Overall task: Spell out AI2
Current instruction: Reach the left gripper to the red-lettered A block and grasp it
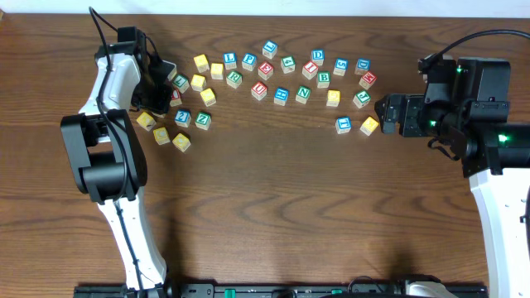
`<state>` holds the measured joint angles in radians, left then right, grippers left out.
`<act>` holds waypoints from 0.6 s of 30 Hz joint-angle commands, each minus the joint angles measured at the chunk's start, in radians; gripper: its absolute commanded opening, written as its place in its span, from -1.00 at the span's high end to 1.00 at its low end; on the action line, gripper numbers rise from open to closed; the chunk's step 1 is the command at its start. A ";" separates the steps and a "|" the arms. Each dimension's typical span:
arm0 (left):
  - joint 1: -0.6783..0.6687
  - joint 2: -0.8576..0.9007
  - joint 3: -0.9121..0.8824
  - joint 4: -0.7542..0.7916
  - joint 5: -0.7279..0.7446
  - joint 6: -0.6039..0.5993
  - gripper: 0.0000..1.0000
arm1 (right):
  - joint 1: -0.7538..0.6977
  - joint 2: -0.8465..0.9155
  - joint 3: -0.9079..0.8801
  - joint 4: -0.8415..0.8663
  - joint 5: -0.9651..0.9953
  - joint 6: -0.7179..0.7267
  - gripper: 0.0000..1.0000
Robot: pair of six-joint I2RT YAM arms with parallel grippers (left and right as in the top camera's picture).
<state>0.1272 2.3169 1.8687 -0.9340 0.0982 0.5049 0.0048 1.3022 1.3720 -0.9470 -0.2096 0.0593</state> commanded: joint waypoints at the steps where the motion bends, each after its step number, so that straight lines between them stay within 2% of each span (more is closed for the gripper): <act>1: -0.002 -0.062 0.030 -0.003 -0.006 -0.058 0.37 | 0.003 0.000 0.021 0.006 -0.006 -0.009 -0.98; 5: -0.002 -0.153 0.034 -0.003 -0.006 -0.103 0.38 | 0.003 0.000 0.021 0.014 -0.007 -0.008 -0.98; 9: -0.008 -0.266 0.034 -0.010 -0.004 -0.237 0.38 | 0.003 0.000 0.021 0.016 -0.007 -0.008 -0.99; 14: -0.076 -0.418 0.034 -0.082 -0.001 -0.315 0.38 | 0.003 0.001 0.021 0.016 -0.007 -0.008 -0.98; 18: -0.151 -0.472 0.034 -0.143 -0.002 -0.446 0.38 | 0.003 0.002 0.021 0.016 -0.007 -0.008 -0.99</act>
<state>0.0330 1.8652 1.8877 -1.0424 0.0982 0.2054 0.0048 1.3022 1.3727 -0.9306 -0.2096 0.0593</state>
